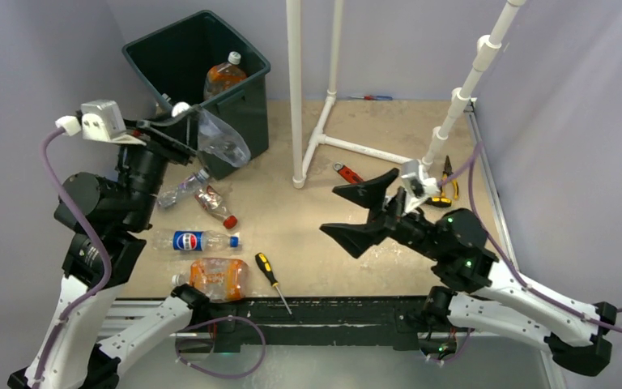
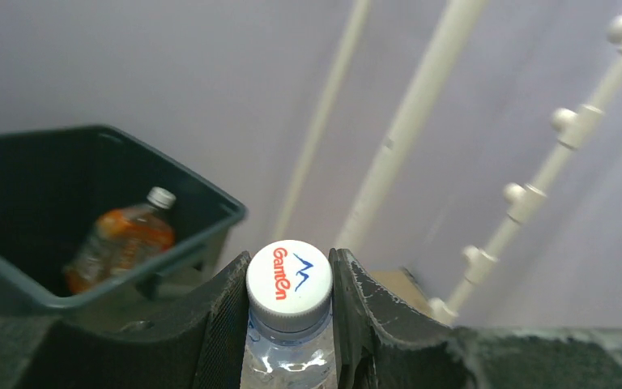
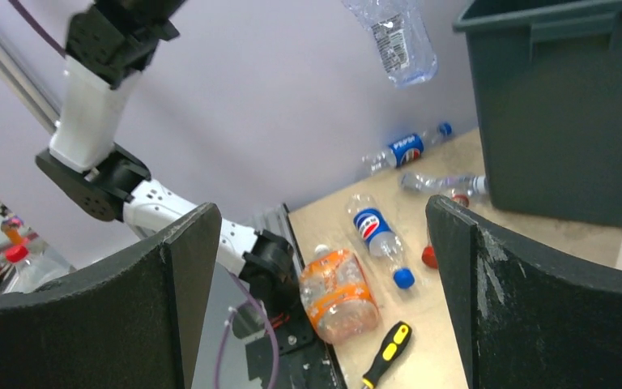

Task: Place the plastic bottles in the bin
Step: Place the plastic bottle in the trash bin.

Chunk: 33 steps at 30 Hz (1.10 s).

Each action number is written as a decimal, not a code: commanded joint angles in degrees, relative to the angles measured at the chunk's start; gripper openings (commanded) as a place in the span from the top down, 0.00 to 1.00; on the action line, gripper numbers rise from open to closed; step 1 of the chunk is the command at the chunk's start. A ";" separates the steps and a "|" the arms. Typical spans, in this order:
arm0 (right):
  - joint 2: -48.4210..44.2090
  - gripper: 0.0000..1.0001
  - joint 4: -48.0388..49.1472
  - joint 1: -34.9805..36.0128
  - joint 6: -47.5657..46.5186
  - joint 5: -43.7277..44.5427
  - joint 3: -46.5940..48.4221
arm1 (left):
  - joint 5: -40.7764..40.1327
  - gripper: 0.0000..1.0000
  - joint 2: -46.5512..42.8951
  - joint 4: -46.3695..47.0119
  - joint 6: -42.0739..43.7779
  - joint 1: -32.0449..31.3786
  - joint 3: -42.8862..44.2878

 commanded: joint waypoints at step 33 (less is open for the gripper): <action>-10.60 0.01 6.30 0.35 5.02 2.98 -19.54 | -28.12 1.00 35.58 44.12 3.67 15.88 9.77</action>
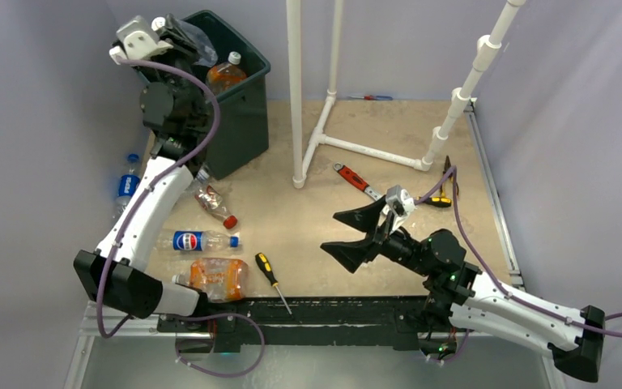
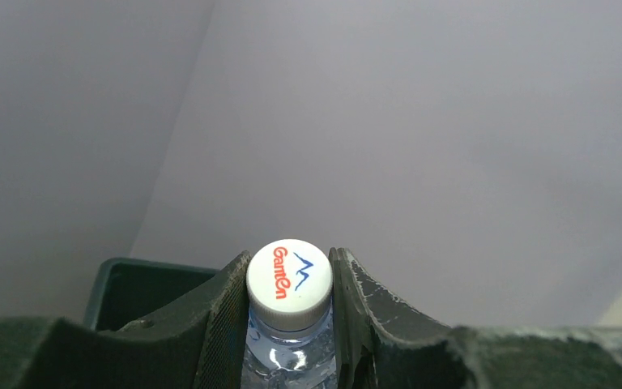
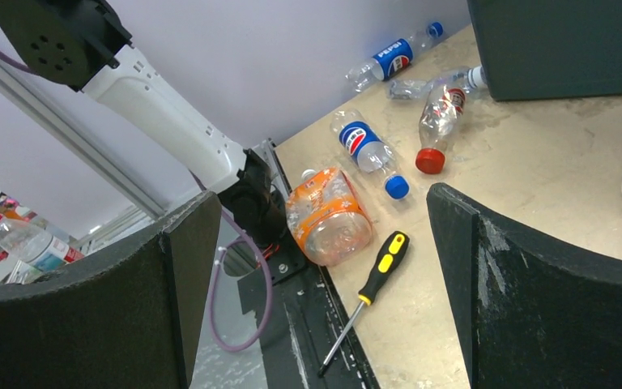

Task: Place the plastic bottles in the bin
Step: Place the plastic bottle in the trash bin.

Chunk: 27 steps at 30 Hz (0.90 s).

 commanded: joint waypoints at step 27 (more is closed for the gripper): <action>2.84 0.01 2.74 0.35 7.45 -4.74 -6.11 | 12.58 0.27 15.50 -21.35 -33.14 12.32 4.54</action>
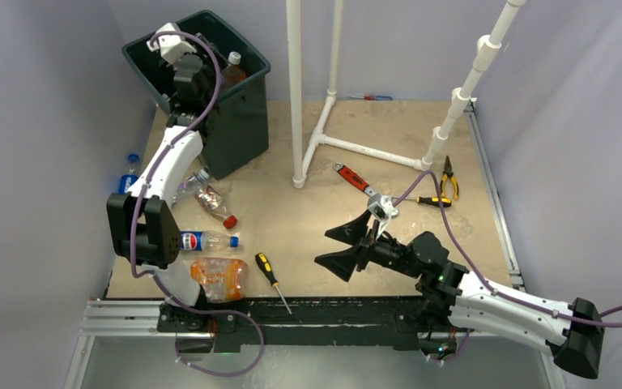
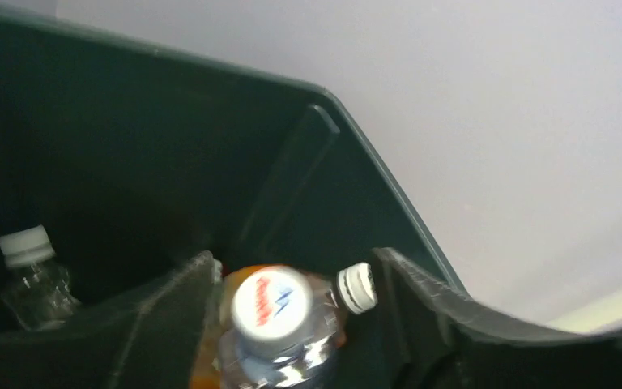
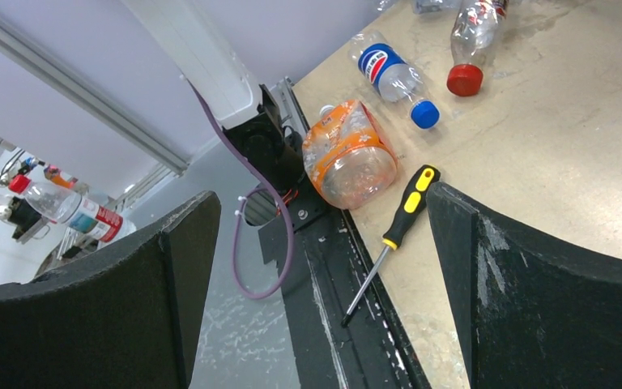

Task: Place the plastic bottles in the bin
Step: Place the plastic bottle in the trash bin.

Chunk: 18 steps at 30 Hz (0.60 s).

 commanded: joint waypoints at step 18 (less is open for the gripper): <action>-5.28 0.01 -3.44 0.35 0.26 4.23 -2.75 | 3.22 0.01 -35.96 -26.55 -16.83 -0.25 -10.60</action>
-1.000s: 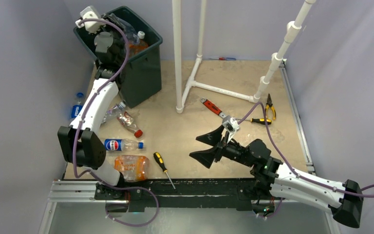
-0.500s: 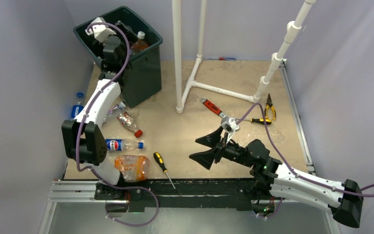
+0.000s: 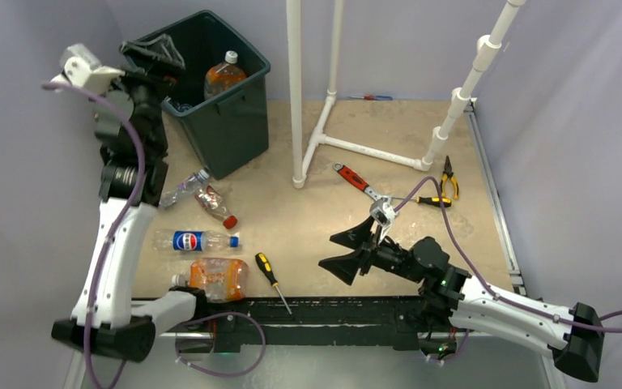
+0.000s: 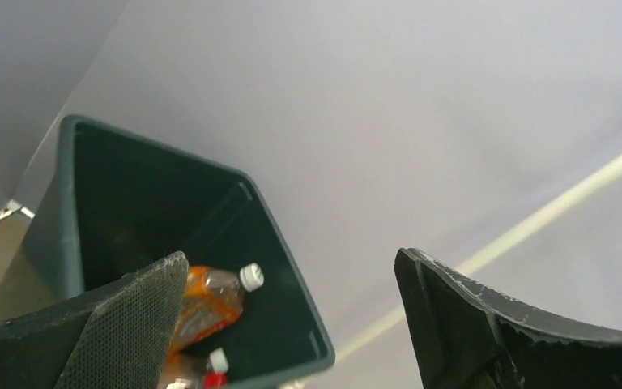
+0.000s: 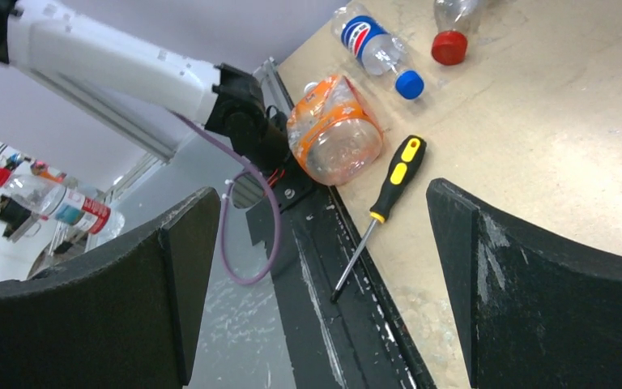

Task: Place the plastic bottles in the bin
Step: Place the plastic bottle in the trash bin, then pick up the plastic bottle at the center of the board.

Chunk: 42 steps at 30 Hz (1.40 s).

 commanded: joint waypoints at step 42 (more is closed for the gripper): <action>31.10 0.01 7.65 0.35 0.10 5.20 7.30 | 5.51 0.02 1.98 -29.95 -17.60 -0.17 -41.80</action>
